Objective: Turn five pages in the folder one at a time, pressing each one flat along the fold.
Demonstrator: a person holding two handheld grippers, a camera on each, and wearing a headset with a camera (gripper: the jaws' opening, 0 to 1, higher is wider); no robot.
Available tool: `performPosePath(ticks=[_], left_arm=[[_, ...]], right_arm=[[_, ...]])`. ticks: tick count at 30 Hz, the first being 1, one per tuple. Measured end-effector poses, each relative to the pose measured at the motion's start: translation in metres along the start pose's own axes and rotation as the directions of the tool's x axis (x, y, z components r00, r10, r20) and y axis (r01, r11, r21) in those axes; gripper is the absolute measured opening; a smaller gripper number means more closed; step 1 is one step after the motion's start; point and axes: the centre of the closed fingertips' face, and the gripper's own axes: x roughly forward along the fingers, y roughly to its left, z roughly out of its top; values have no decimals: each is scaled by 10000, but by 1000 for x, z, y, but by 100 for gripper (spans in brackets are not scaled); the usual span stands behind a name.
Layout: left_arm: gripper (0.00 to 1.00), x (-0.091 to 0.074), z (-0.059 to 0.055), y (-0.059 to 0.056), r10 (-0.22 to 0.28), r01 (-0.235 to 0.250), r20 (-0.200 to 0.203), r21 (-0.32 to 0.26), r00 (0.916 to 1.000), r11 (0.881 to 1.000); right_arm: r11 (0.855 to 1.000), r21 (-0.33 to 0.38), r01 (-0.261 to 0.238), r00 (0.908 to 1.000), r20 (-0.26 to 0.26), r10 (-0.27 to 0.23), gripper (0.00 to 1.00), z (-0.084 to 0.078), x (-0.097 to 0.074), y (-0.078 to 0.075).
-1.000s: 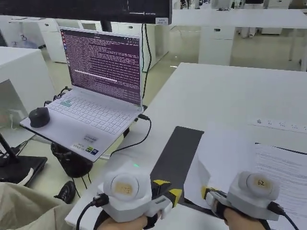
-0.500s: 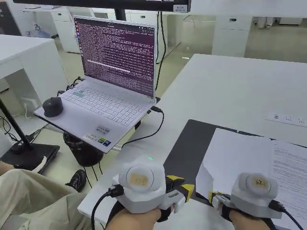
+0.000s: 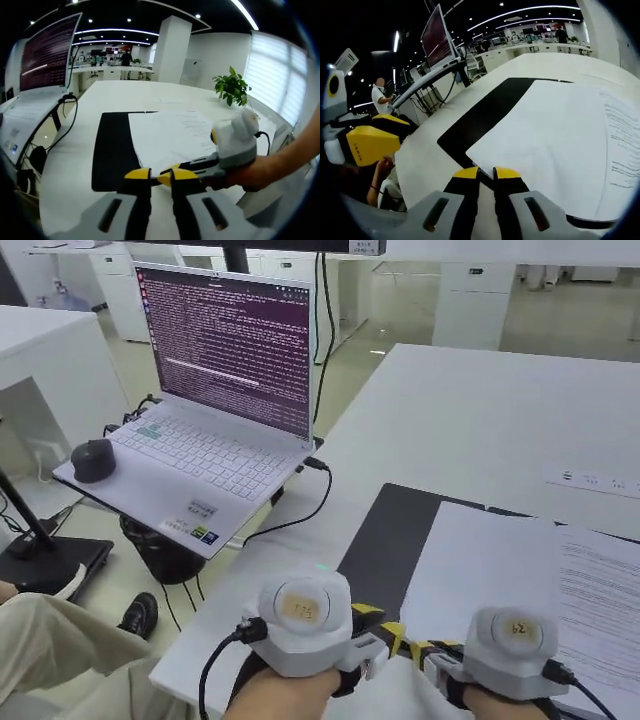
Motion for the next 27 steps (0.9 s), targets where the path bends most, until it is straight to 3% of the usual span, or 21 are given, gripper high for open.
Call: performPosePath(ticks=[3,8,15,20,24,27], left_arm=[[14,7,-1,1,75,-72,-149,174,9999,9998],[15,27,-3,4,147,-131,-377,408,9992,9991],[18,66,-12,1,178,-87,-868,1042,9961,9945],[19,95,-25,1,354,-188,-1238,1327,9917,9910],[20,104,-32,9,877,-688,-1250,1478,9883,9866],[21,106,-43,12,1053,-859,-1434,1356,9840,9870]], right_arm=[[9998,85,-179,9998,111,179,10,1,-3,0],[9991,100,-409,9940,1022,396,6,19,-21,0],[9992,346,175,9816,1897,-238,2,42,-50,-33],[9963,518,684,9712,2249,-784,0,50,-65,-63],[9925,760,956,9645,2395,-1112,0,54,-71,-82],[9903,862,1094,9630,2375,-1270,0,54,-71,-95]])
